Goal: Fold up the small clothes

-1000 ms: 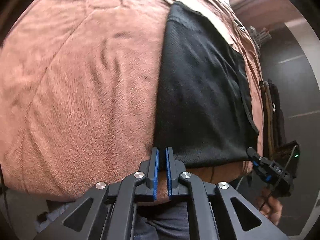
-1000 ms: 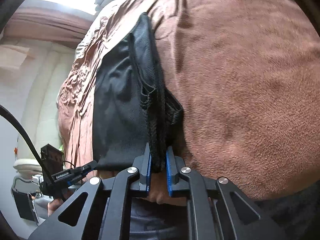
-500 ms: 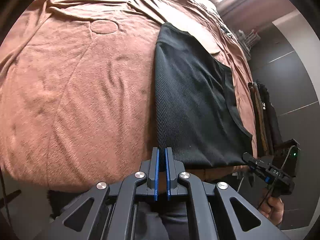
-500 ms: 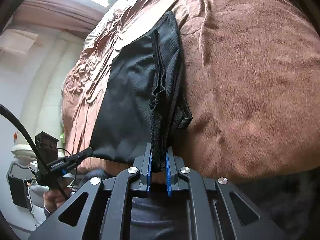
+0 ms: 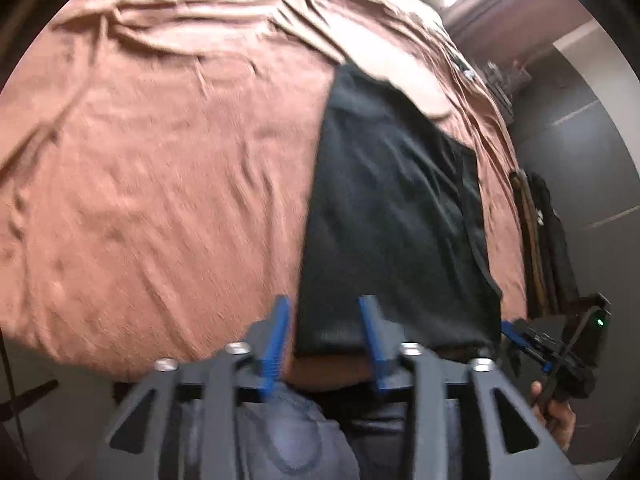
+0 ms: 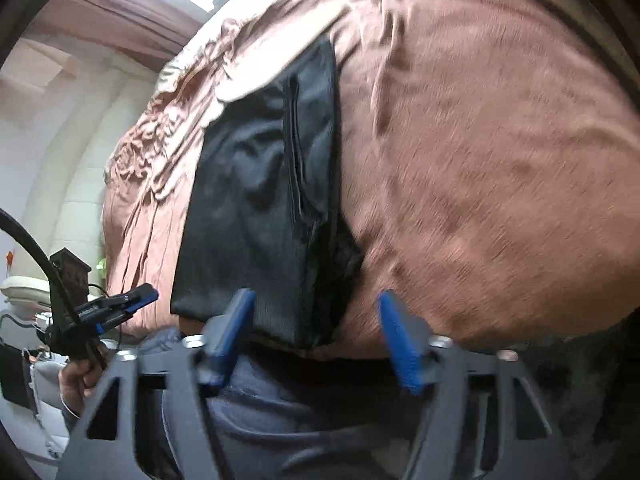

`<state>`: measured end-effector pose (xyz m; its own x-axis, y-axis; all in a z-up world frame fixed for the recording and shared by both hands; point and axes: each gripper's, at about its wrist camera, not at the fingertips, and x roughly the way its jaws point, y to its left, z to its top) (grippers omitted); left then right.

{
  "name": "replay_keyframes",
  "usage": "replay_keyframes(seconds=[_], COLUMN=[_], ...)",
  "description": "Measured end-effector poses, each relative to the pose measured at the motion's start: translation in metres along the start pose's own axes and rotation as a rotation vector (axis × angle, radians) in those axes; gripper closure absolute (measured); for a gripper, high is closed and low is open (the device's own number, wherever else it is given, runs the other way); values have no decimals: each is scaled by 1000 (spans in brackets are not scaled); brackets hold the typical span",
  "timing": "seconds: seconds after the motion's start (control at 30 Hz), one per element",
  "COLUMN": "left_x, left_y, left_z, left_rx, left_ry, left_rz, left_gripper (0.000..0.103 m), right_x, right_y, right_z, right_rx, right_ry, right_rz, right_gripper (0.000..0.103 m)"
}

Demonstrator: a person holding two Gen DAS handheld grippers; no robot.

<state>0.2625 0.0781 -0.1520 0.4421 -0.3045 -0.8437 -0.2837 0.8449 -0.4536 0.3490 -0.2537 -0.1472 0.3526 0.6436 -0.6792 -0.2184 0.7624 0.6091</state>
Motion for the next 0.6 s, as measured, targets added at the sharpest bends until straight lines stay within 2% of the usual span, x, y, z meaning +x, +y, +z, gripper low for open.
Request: replay_keyframes(seconds=[0.03, 0.07, 0.13, 0.23, 0.43, 0.6], left_x=[-4, -6, -9, -12, 0, 15], left_y=[-1, -2, -7, -15, -20, -23], left_z=[3, 5, 11, 22, 43, 67], left_rx=[-5, -7, -1, 30, 55, 89], left_ry=[-21, -29, -34, -54, -53, -48], left_rz=[2, -9, -27, 3, -22, -37], left_gripper=[48, 46, 46, 46, 45, 45], right_x=[-6, -10, -19, -23, -25, -10], right_y=[-2, -2, -2, -2, -4, 6], right_z=[4, 4, 9, 18, 26, 52], right_rx=[6, 4, -11, -28, -62, -88], right_ry=[-14, -25, -61, -88, -94, -95], right_rz=[25, 37, 39, 32, 33, 32], right_gripper=[37, 37, 37, 37, 37, 37])
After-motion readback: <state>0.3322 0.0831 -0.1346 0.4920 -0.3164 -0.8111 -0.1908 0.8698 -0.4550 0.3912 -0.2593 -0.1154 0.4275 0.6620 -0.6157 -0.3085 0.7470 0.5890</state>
